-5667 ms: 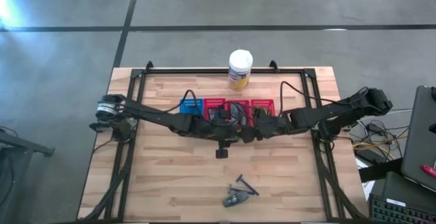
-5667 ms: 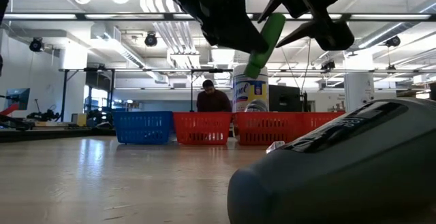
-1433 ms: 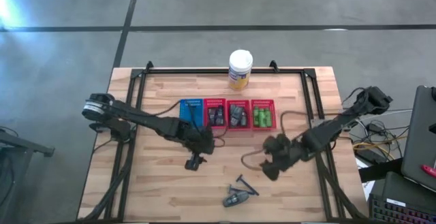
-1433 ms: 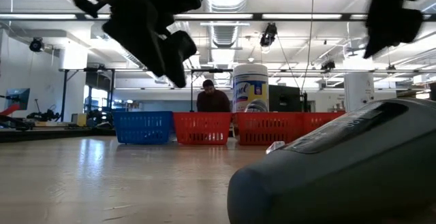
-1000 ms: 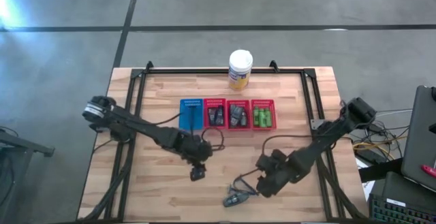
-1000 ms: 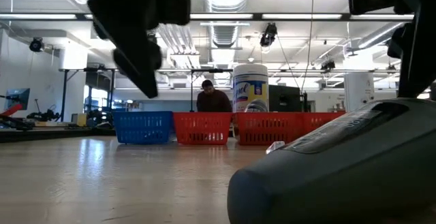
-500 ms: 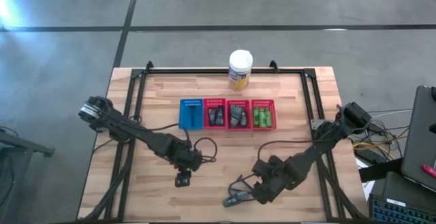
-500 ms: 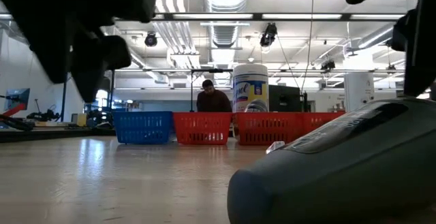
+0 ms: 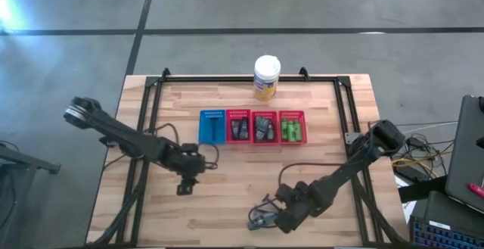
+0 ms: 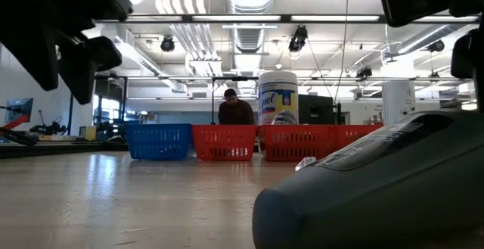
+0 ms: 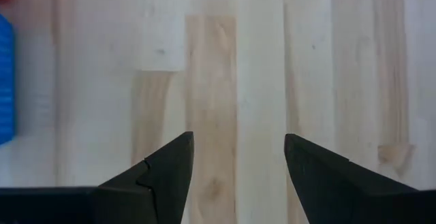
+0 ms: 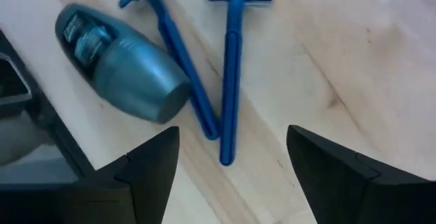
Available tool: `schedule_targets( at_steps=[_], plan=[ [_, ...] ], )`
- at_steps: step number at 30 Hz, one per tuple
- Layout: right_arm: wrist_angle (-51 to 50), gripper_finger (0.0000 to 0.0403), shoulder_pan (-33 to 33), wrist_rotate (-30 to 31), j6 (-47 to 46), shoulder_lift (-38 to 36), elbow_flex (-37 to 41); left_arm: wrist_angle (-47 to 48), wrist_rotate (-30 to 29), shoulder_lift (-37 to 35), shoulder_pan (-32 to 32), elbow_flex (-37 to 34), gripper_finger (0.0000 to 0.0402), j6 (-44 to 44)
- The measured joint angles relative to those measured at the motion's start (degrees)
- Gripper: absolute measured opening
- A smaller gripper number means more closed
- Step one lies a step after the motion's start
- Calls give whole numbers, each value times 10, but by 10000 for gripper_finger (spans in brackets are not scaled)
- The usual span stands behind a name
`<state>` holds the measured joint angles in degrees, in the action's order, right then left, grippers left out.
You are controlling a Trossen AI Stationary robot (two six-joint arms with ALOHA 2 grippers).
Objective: Pick & Place Travel size toiletries
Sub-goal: Put the blue razor into the blue bin
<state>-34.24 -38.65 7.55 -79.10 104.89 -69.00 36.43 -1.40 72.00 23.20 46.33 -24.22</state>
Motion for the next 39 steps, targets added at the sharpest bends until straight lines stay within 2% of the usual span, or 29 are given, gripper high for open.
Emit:
schedule_targets(
  at_steps=[4,10,13,22,29,33,39],
  plan=[
    [2,246,0,7,-10,3,-7,-32,-15,-63,-3,-43,233,14],
    [7,226,0,29,77,24,-15,-52,-46,-122,-7,-86,233,1],
    [1,220,3,32,86,32,-14,-55,-67,-136,-8,-100,233,-15],
    [-1,230,3,46,113,49,-14,-56,-85,-142,-10,-101,233,-13],
    [3,233,6,46,71,79,-19,-57,-92,-141,-16,-101,233,7],
    [-2,214,7,41,42,81,-22,-60,-87,-141,-21,-101,233,26],
    [2,160,7,3,44,74,-21,-60,-72,-141,-28,-101,233,41]
  ],
)
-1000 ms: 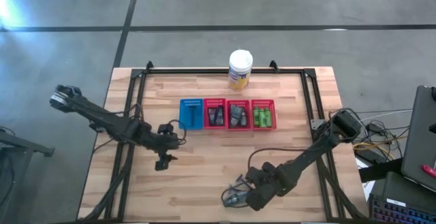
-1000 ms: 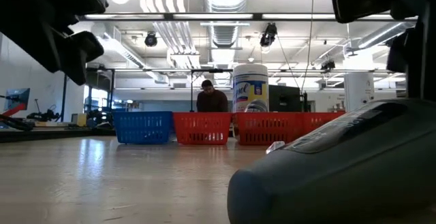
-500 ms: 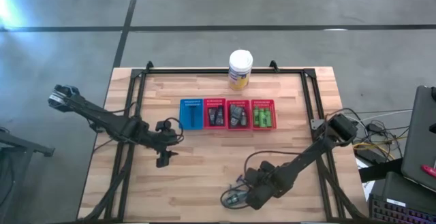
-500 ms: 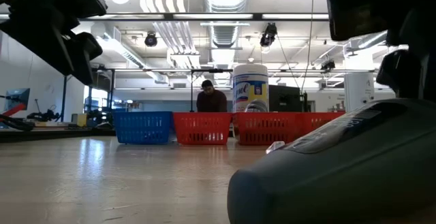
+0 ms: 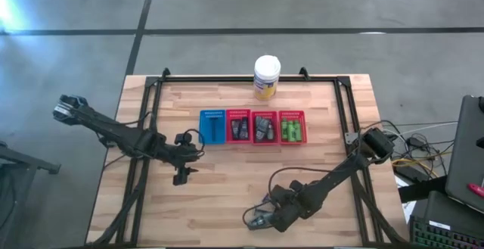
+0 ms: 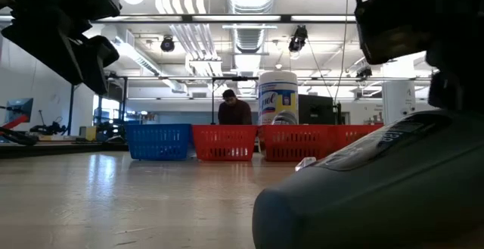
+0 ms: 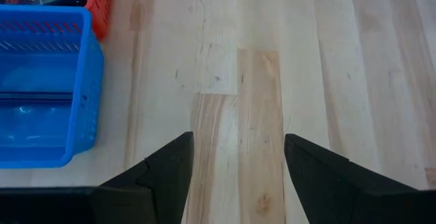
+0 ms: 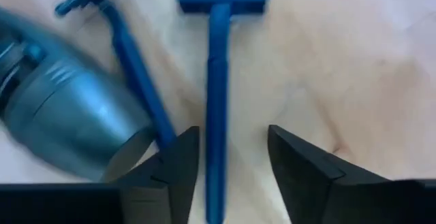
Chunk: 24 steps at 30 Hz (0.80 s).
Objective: Pick & Place Travel size toiletries
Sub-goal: Put the blue razor into the blue bin
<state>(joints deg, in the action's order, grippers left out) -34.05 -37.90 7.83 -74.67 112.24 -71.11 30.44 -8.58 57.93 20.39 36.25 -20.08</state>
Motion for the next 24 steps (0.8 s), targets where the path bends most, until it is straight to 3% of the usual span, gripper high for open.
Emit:
schedule_targets(
  at_steps=[12,20,24],
  plan=[
    [5,27,21,-44,-44,-14,-4,-12,1,0,-8,0,233,44],
    [11,22,61,4,-47,-83,-2,-30,-1,0,-9,0,233,124],
    [44,22,99,21,-67,-126,-1,-77,-40,0,-9,0,233,183]
  ],
)
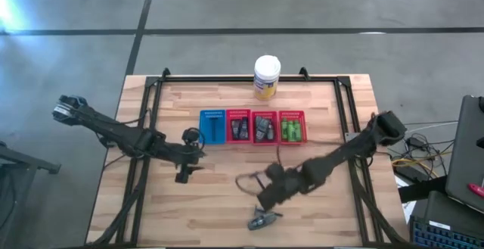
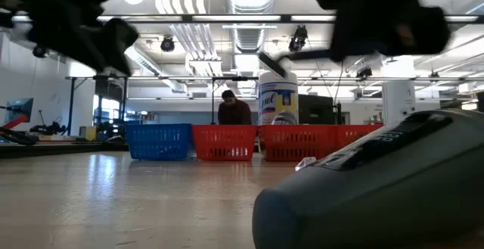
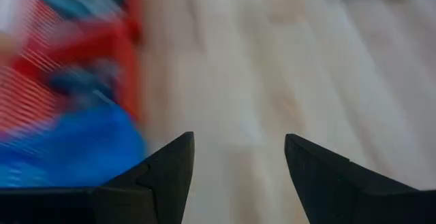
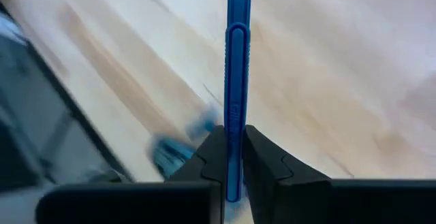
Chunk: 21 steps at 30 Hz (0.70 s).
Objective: Pick & Place Travel size toiletries
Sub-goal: Put the blue razor into the blue bin
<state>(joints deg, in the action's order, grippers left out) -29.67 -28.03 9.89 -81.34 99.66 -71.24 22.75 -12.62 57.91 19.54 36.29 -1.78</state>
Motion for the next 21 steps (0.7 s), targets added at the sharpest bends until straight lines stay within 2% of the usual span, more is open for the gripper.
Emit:
schedule_targets(
  at_steps=[3,5,7,11,17,21],
  plan=[
    [32,22,39,7,-1,-27,0,-70,-95,0,8,1,234,111],
    [51,22,68,7,5,-43,0,-126,-160,0,19,4,234,223],
    [60,22,97,0,17,-55,0,-190,-195,1,27,6,234,344],
    [100,22,154,-43,32,-68,1,-257,-195,9,30,7,234,517],
    [198,23,209,-77,16,-74,1,-259,-207,46,18,33,234,603],
    [203,23,223,-103,15,-64,-14,-295,-227,82,15,46,234,657]
  ],
)
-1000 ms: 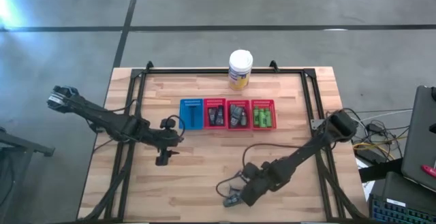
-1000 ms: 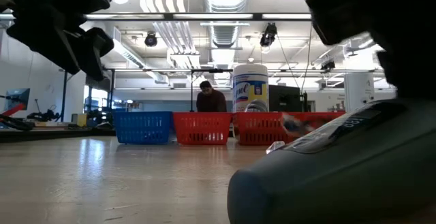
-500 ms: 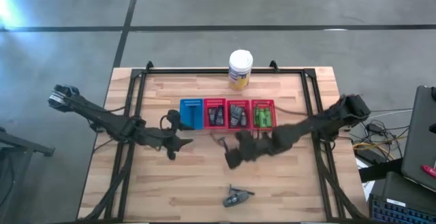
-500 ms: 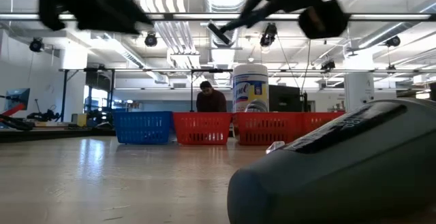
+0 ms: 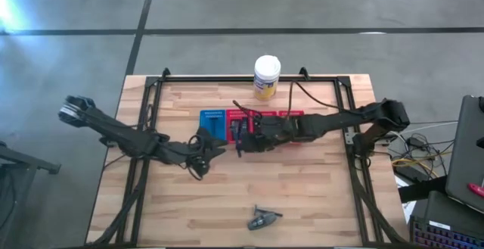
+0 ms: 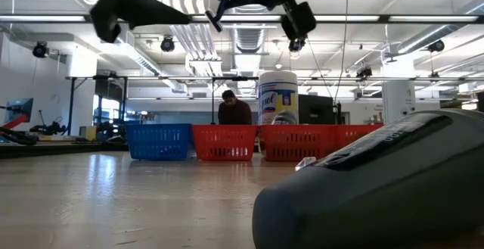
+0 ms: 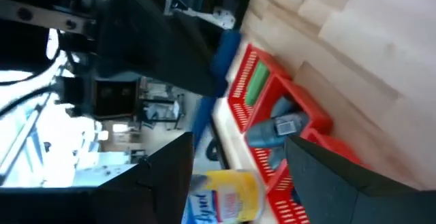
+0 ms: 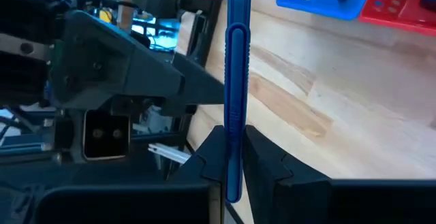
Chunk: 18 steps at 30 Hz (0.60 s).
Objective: Pick & Place Travel size toiletries
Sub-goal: Put the blue razor into the blue bin
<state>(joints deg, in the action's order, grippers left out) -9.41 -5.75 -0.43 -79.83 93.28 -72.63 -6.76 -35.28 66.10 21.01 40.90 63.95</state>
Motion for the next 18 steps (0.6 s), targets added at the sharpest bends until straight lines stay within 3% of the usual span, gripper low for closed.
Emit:
schedule_targets(
  at_steps=[18],
  plan=[
    [-8,23,-12,-57,-22,22,-8,-17,-2,133,-39,66,228,62]
  ],
)
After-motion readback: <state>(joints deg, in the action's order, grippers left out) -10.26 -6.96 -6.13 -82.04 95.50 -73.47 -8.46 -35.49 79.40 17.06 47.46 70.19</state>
